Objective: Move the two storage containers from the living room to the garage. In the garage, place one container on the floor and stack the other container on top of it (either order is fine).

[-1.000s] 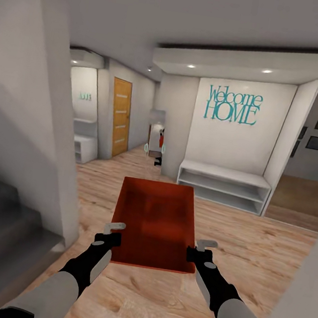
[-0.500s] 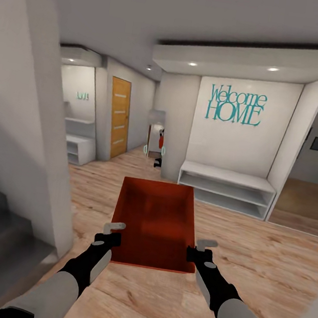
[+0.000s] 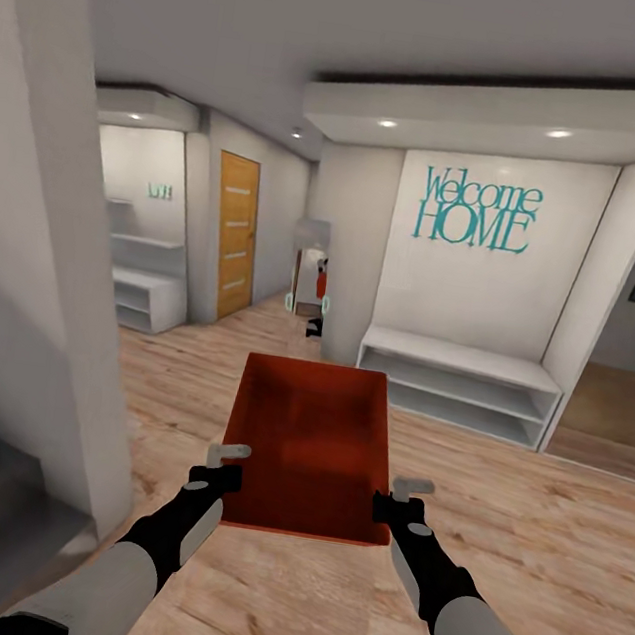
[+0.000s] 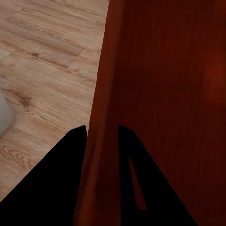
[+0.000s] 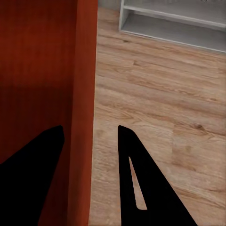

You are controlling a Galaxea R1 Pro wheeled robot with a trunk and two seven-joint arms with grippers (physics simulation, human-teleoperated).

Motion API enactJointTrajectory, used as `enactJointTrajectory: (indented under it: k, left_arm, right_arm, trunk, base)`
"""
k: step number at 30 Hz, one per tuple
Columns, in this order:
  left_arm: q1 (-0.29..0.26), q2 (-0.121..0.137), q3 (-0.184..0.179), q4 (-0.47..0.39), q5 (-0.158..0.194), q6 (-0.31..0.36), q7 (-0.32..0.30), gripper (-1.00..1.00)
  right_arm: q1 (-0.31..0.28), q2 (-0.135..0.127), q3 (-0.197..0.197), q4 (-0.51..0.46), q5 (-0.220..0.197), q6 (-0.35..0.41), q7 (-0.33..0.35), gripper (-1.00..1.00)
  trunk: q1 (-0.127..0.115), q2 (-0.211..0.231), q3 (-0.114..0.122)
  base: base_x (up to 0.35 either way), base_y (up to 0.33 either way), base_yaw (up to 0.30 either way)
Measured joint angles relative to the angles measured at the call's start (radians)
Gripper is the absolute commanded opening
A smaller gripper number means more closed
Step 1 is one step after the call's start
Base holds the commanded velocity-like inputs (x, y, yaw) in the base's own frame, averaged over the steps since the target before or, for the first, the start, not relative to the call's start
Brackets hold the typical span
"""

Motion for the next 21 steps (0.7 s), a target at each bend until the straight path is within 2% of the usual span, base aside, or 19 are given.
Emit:
enactJointTrajectory:
  k: [21]
  left_arm:
    - [0.000,0.000,0.000,0.000,0.001,0.000,0.000,-1.00]
  right_arm:
    - [0.000,0.000,0.004,-0.002,-0.003,0.002,-0.001,-1.00]
  trunk:
    - [0.000,0.000,0.000]
  base:
    - [0.323,0.000,0.000]
